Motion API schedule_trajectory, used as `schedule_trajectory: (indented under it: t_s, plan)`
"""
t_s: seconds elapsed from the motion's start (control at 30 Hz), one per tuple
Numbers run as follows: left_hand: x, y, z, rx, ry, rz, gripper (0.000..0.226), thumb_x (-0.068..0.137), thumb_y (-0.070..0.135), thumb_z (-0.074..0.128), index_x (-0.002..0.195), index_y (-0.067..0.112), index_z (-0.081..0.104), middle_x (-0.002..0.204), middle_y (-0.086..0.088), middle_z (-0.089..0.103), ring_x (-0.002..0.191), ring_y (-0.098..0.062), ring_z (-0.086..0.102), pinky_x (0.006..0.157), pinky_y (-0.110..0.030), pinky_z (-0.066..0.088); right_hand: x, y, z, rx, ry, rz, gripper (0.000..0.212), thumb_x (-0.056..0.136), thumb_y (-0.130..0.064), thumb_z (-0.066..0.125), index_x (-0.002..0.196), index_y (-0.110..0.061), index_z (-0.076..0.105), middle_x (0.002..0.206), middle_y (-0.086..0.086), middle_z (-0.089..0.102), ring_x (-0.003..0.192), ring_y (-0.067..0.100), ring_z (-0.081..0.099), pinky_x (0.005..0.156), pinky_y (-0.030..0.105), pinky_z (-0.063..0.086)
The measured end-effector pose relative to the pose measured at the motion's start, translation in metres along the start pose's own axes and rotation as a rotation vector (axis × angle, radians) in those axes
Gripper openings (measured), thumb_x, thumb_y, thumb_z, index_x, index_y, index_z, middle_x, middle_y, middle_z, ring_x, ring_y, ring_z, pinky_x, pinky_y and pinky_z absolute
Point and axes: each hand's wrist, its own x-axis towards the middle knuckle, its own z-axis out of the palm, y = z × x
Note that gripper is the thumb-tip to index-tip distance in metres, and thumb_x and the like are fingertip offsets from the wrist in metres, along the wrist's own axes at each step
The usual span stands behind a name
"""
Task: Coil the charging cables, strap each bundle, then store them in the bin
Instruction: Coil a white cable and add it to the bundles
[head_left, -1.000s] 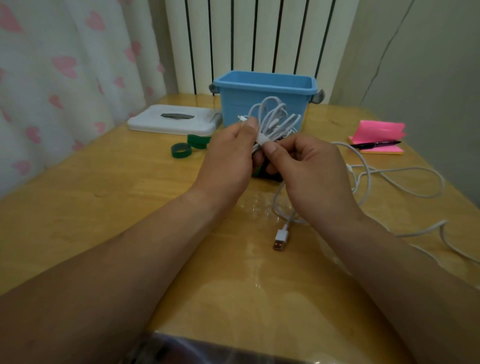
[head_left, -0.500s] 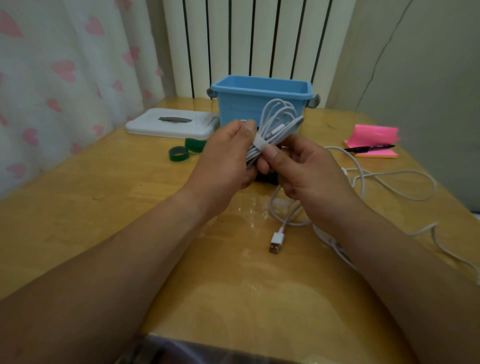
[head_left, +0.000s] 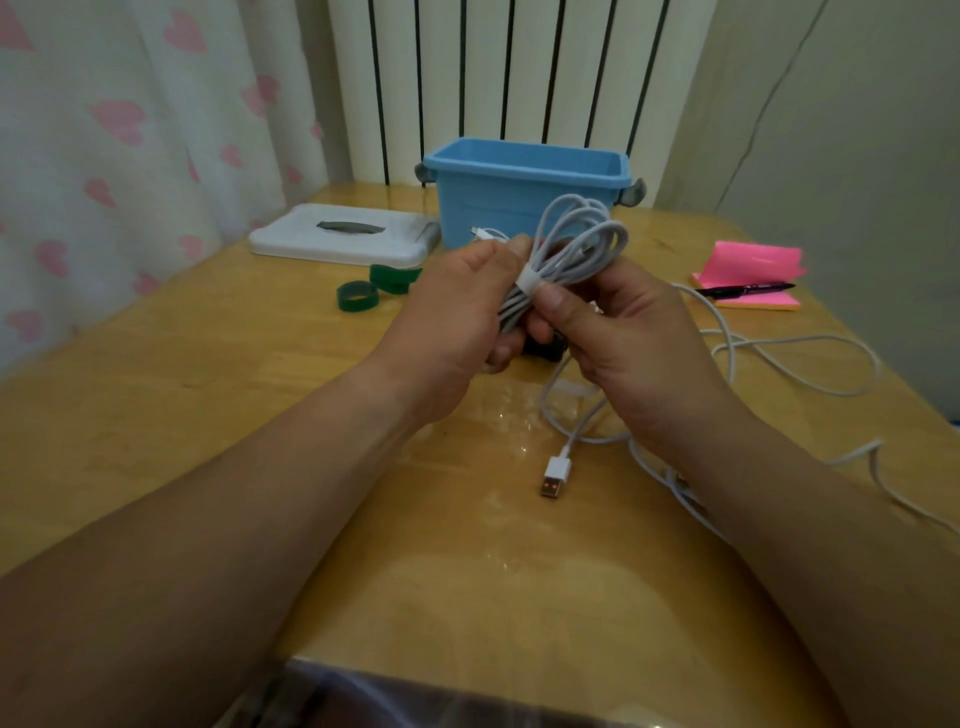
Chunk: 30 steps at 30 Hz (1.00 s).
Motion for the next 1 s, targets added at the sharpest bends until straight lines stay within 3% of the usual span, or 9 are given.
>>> schedule_trajectory:
  t_s: [0.1, 0.27, 0.4, 0.57, 0.63, 0.77, 0.87, 1.0]
  plan:
    - [-0.002, 0.000, -0.003, 0.109, 0.024, 0.057, 0.052, 0.116, 0.042, 0.042, 0.115, -0.001, 0.070, 0.072, -0.008, 0.064, 0.054, -0.017, 0.051, 0.047, -0.029, 0.040, 0.000, 0.001, 0.003, -0.070, 0.048, -0.003, 0.017, 0.102, -0.017, 0.069, 0.117, -0.013, 0.074, 0.074, -0.005, 0.068, 0.054, -0.002, 0.059, 0.055, 0.008, 0.044]
    - [-0.005, 0.005, -0.001, 0.207, -0.010, 0.058, 0.044, 0.113, 0.050, 0.045, 0.112, 0.019, 0.076, 0.082, 0.000, 0.068, 0.072, -0.015, 0.063, 0.061, -0.030, 0.055, 0.001, 0.002, 0.001, -0.112, 0.140, -0.067, 0.017, 0.099, -0.019, 0.072, 0.115, -0.025, 0.074, 0.091, -0.017, 0.076, 0.091, -0.002, 0.070, 0.079, 0.011, 0.051]
    - [-0.005, 0.007, 0.002, 0.178, 0.049, 0.061, 0.046, 0.115, 0.047, 0.042, 0.096, 0.020, 0.073, 0.072, 0.003, 0.061, 0.063, -0.011, 0.053, 0.053, -0.023, 0.042, 0.001, 0.000, 0.005, -0.119, 0.123, -0.083, 0.021, 0.097, -0.022, 0.075, 0.118, -0.023, 0.076, 0.100, -0.016, 0.079, 0.100, 0.000, 0.072, 0.088, 0.016, 0.054]
    - [-0.003, 0.004, 0.003, 0.173, 0.095, 0.097, 0.045, 0.116, 0.045, 0.041, 0.092, 0.016, 0.067, 0.066, 0.008, 0.058, 0.057, -0.006, 0.051, 0.050, -0.022, 0.042, 0.001, -0.003, 0.008, -0.107, 0.121, -0.082, 0.023, 0.099, -0.018, 0.073, 0.122, -0.019, 0.075, 0.109, -0.010, 0.080, 0.107, 0.002, 0.073, 0.091, 0.018, 0.056]
    - [-0.003, 0.004, 0.006, 0.183, 0.097, 0.082, 0.043, 0.115, 0.046, 0.042, 0.101, 0.011, 0.063, 0.075, 0.001, 0.061, 0.058, -0.008, 0.056, 0.048, -0.023, 0.044, -0.001, -0.004, 0.008, -0.105, 0.140, -0.070, 0.020, 0.100, -0.016, 0.071, 0.120, -0.016, 0.074, 0.103, -0.011, 0.080, 0.098, -0.001, 0.074, 0.083, 0.014, 0.055]
    - [-0.004, 0.003, 0.009, 0.317, 0.121, 0.198, 0.023, 0.116, 0.034, 0.046, 0.117, 0.012, 0.051, 0.102, -0.004, 0.066, 0.076, -0.014, 0.069, 0.057, -0.033, 0.061, 0.001, -0.001, 0.007, 0.003, 0.152, 0.077, 0.017, 0.105, -0.019, 0.064, 0.119, -0.012, 0.072, 0.062, -0.021, 0.066, 0.053, -0.006, 0.061, 0.052, 0.008, 0.044]
    - [-0.005, -0.005, 0.007, 0.615, 0.050, 0.397, 0.021, 0.106, 0.026, 0.061, 0.122, 0.018, 0.050, 0.112, 0.001, 0.060, 0.091, -0.012, 0.065, 0.074, -0.042, 0.061, 0.004, -0.003, 0.005, 0.144, 0.161, 0.188, 0.017, 0.107, -0.017, 0.060, 0.117, -0.007, 0.070, 0.056, -0.019, 0.062, 0.047, -0.005, 0.057, 0.047, 0.009, 0.039]
    - [-0.003, -0.011, 0.006, 0.894, 0.062, 0.509, 0.033, 0.099, 0.028, 0.072, 0.123, 0.019, 0.052, 0.118, 0.003, 0.058, 0.095, -0.016, 0.065, 0.075, -0.046, 0.061, 0.005, -0.003, 0.002, 0.281, 0.165, 0.301, 0.010, 0.105, -0.015, 0.062, 0.103, -0.011, 0.070, 0.057, -0.012, 0.057, 0.042, 0.001, 0.042, 0.038, 0.015, 0.029]
